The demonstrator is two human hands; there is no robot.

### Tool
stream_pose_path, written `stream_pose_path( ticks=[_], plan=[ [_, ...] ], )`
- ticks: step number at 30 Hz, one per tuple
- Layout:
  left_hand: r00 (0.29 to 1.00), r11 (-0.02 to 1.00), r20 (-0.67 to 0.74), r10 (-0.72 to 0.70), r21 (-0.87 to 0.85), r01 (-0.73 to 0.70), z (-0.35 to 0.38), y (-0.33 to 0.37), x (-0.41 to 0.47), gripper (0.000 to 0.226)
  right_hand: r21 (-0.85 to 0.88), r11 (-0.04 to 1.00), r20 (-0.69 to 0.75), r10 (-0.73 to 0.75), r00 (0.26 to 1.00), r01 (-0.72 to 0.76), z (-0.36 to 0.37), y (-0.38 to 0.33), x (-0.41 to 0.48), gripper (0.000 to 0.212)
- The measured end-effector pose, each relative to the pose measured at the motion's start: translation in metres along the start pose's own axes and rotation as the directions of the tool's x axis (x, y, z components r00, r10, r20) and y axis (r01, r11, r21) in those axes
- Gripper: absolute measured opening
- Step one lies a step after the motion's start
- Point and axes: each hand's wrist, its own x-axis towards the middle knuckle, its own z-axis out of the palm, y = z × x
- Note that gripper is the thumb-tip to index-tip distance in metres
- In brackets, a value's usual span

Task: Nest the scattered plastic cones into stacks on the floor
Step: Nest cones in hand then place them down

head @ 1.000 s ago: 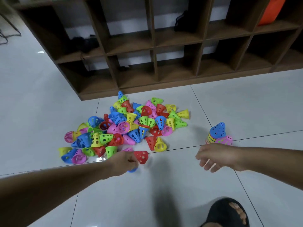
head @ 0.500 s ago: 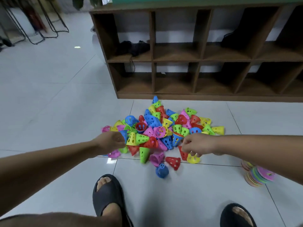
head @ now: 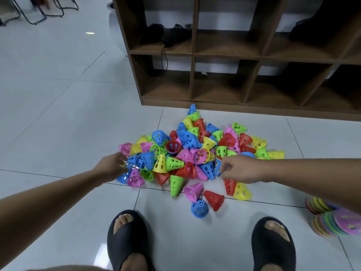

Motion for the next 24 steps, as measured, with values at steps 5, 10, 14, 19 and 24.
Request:
stream_pose_path(
  ticks=[5,10,14,19,24],
  plan=[
    [0.999,0.996,-0.001,-0.046,0.072,0.046,0.033,-0.024,0.016,0.048,0.031,0.999,-0.033,0.041,0.999,-0.040,0.015,0.038,0.030,0.016],
    [0.989,0.995,-0.112,-0.099,0.014,0.102,0.054,-0.041,0.037,0.040,-0.029,0.996,-0.145,0.082,0.986,-0.087,0.047,0.069,0.073,0.020],
    [0.970,0.985,-0.174,-0.171,-0.001,0.173,0.062,-0.058,0.056,0.050,-0.118,0.983,-0.278,0.104,0.955,-0.141,0.073,0.107,0.094,0.035],
    [0.955,0.970,-0.173,-0.241,-0.081,0.230,0.069,-0.080,0.073,0.061,-0.041,0.955,-0.394,0.255,0.883,-0.294,0.100,0.150,0.106,0.064],
    [0.948,0.959,-0.171,-0.269,-0.139,0.247,0.079,-0.076,0.075,0.057,0.054,0.968,-0.462,0.243,0.853,-0.247,0.116,0.166,0.105,0.067]
  ],
)
